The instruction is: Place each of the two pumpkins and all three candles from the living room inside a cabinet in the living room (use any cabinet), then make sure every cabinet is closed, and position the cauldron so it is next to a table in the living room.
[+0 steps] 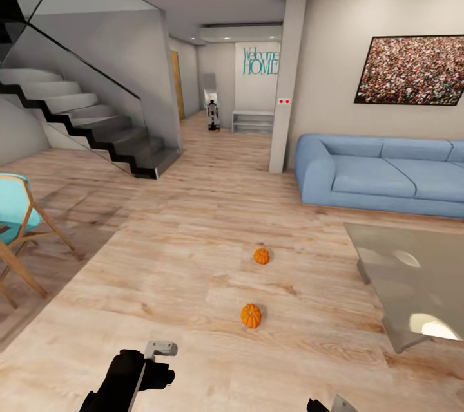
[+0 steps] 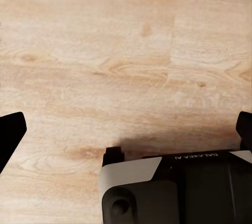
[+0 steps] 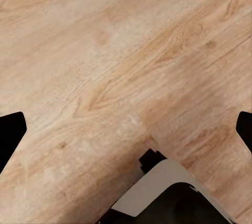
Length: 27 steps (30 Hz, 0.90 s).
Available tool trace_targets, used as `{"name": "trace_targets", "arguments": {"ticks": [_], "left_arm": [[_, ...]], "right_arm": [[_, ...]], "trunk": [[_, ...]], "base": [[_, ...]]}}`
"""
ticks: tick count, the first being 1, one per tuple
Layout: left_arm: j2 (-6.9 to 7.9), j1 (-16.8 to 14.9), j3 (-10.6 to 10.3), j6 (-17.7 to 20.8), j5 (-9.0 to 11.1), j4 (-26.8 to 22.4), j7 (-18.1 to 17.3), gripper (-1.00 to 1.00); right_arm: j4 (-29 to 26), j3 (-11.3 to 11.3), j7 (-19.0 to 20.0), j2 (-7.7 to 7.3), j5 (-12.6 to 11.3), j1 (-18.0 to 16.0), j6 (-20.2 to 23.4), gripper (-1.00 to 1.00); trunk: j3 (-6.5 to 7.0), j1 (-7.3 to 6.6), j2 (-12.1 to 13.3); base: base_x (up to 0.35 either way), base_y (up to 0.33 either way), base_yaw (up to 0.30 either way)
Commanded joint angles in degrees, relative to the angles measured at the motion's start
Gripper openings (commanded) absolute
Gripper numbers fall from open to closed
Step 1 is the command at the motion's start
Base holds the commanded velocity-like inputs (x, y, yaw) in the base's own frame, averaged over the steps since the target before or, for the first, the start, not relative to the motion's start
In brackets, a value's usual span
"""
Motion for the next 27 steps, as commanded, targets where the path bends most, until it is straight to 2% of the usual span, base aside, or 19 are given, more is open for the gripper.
{"name": "trace_targets", "arguments": {"ticks": [1, 19, 27], "left_arm": [[-0.02, 0.01, 0.0, 0.0, 0.0, 0.0, 0.0, 1.0], [0.02, 0.01, 0.0, 0.0, 0.0, 0.0, 0.0, 1.0], [-0.01, -0.01, 0.0, 0.0, 0.0, 0.0, 0.0, 1.0]], "right_arm": [[0.0, 0.0, 0.0, 0.0, 0.0, 0.01, 0.0, 1.0], [0.0, 0.1, 0.0, 0.0, 0.02, -0.01, 0.0, 1.0], [0.0, 0.09, 0.0, 0.0, 0.0, 0.0, 0.0, 1.0]], "trunk": [[0.0, 0.0, 0.0], [0.0, 0.0, 0.0], [0.0, 0.0, 0.0]], "base": [[0.289, 0.0, -0.004], [0.289, -0.043, -0.003], [0.285, -0.022, -0.212]]}}
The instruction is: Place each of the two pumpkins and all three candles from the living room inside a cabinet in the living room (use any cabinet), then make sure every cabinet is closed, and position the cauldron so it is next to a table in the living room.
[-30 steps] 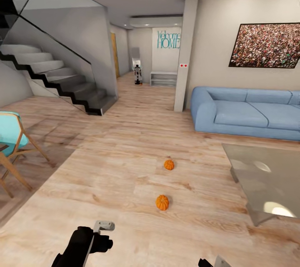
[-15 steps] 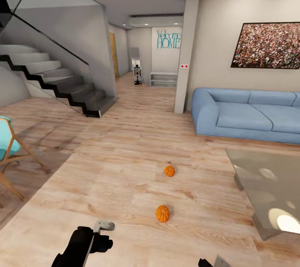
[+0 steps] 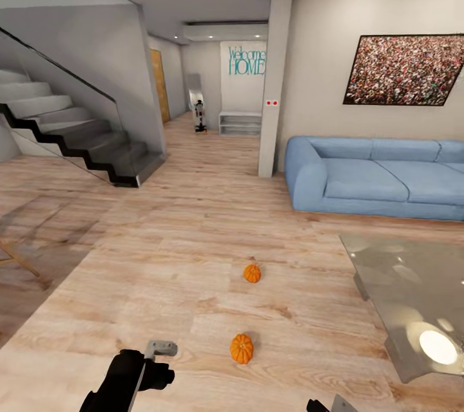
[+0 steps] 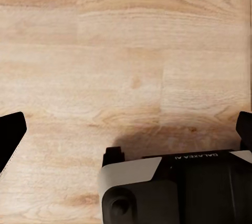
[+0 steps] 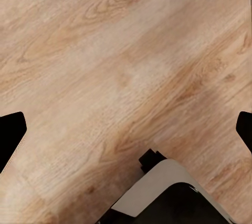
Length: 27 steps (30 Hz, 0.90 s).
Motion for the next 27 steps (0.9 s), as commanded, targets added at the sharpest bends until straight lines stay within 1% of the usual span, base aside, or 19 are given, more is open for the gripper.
{"name": "trace_targets", "arguments": {"ticks": [1, 5, 17, 21, 27], "left_arm": [[-0.01, 0.0, 0.0, 0.0, 0.0, 0.0, 0.0, 1.0], [-0.01, 0.02, 0.0, 0.0, 0.0, 0.0, -0.01, 1.0], [-0.01, 0.01, 0.0, 0.0, 0.0, -0.43, -0.12, 1.0], [0.01, 0.0, 0.05, 0.0, 0.0, -0.44, -0.09, 1.0], [-0.01, 0.0, 0.01, -0.01, 0.0, -0.44, -0.09, 1.0]], "right_arm": [[0.0, 0.0, 0.0, 0.0, 0.0, 0.01, 0.0, 1.0], [0.0, 0.0, 0.0, 0.0, 0.01, 0.0, 0.0, 1.0], [0.0, 0.0, 0.0, 0.0, 0.02, 0.02, 0.0, 1.0], [0.0, 0.0, 0.0, 0.0, 0.04, 0.01, 0.0, 1.0], [0.0, 0.02, 0.0, 0.0, 0.08, 0.01, 0.0, 1.0]], "trunk": [[0.0, 0.0, 0.0], [0.0, 0.0, 0.0], [0.0, 0.0, 0.0], [0.0, 0.0, 0.0], [0.0, 0.0, 0.0]], "base": [[0.223, -0.002, -0.274], [0.094, -0.001, -0.274], [0.006, 0.0, -0.272], [0.0, 0.072, -0.085], [0.0, 0.051, -0.011]]}}
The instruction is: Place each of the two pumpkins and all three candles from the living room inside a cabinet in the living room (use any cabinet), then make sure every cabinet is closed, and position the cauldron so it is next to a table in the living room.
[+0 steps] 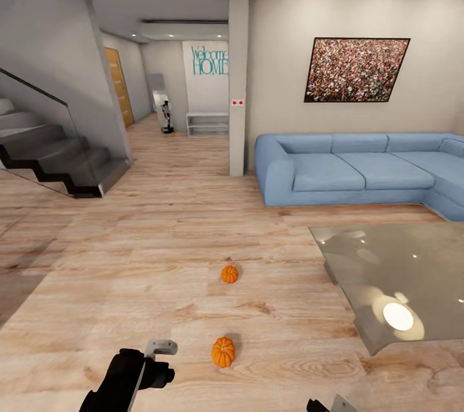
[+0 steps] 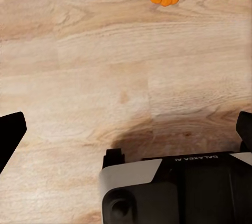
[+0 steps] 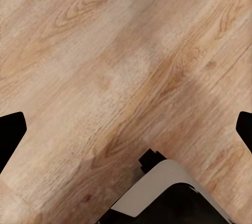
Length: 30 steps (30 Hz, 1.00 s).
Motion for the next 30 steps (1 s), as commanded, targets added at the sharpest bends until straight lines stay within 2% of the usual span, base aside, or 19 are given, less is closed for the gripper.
{"name": "trace_targets", "arguments": {"ticks": [1, 21, 30], "left_arm": [[-0.02, 0.0, 0.0, -0.03, 0.0, 0.0, -0.03, 1.0], [-0.02, 0.01, -0.01, -0.05, 0.0, 0.09, -0.05, 1.0], [-0.02, 0.03, -0.01, -0.05, 0.0, 0.09, 0.0, 1.0]], "right_arm": [[0.0, 0.03, 0.0, 0.0, 0.0, 0.0, 0.0, 1.0], [0.61, 0.34, 0.09, 0.01, 0.18, -0.01, 0.03, 1.0], [0.54, 0.39, 0.09, 0.19, 0.18, 0.0, 0.0, 1.0]], "trunk": [[0.0, 0.0, 0.0], [0.0, 0.0, 0.0], [0.0, 0.0, 0.0]], "base": [[0.0, 0.008, -0.002], [0.001, 0.079, 0.0], [0.129, 0.216, 0.0]]}}
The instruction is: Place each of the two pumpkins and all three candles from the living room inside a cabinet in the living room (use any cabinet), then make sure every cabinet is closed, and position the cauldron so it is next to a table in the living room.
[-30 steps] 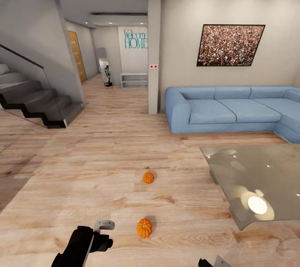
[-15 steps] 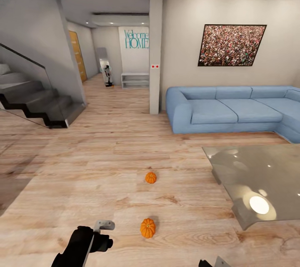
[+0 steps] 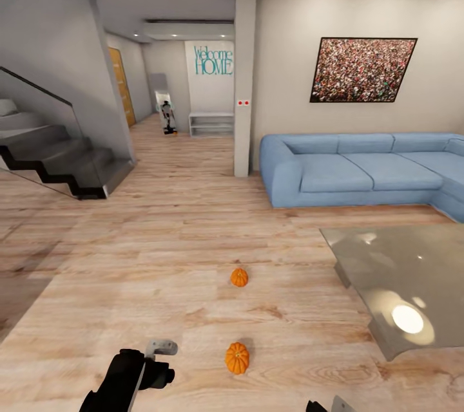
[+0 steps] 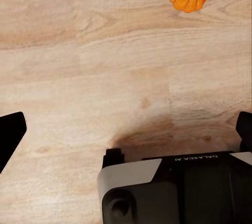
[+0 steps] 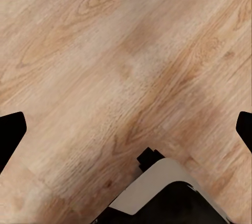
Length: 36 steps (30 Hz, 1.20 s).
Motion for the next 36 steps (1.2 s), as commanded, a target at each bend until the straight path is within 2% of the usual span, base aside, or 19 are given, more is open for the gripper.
{"name": "trace_targets", "arguments": {"ticks": [1, 9, 22, 28, 36], "left_arm": [[0.0, -0.01, 0.0, -0.01, 0.0, 0.0, 0.0, 1.0], [0.0, -0.02, 0.0, -0.02, 0.0, 0.0, 0.06, 1.0], [0.05, -0.02, 0.02, -0.02, 0.0, 0.0, 0.01, 1.0], [0.01, -0.02, 0.0, -0.02, 0.0, 0.0, 0.06, 1.0], [0.02, -0.02, 0.03, -0.01, 0.0, 0.0, 0.05, 1.0]], "right_arm": [[0.0, -0.02, 0.0, 0.03, 0.0, -0.01, 0.0, 1.0], [-0.01, 0.03, 0.0, 0.07, 0.0, 0.02, 0.0, 1.0], [-0.36, 0.03, 0.0, 0.1, 0.04, -0.02, 0.05, 1.0], [-0.41, 0.04, 0.0, 0.12, 0.02, -0.02, 0.08, 1.0], [-0.45, 0.04, 0.0, 0.11, 0.06, -0.01, 0.09, 1.0]], "trunk": [[0.0, 0.0, 0.0], [0.0, 0.0, 0.0], [0.0, 0.0, 0.0], [0.0, 0.0, 0.0], [0.0, 0.0, 0.0]], "base": [[0.224, 0.221, 0.0], [0.251, 0.165, 0.0], [0.278, 0.041, 0.003], [0.274, 0.005, 0.146], [0.155, 0.013, 0.022]]}}
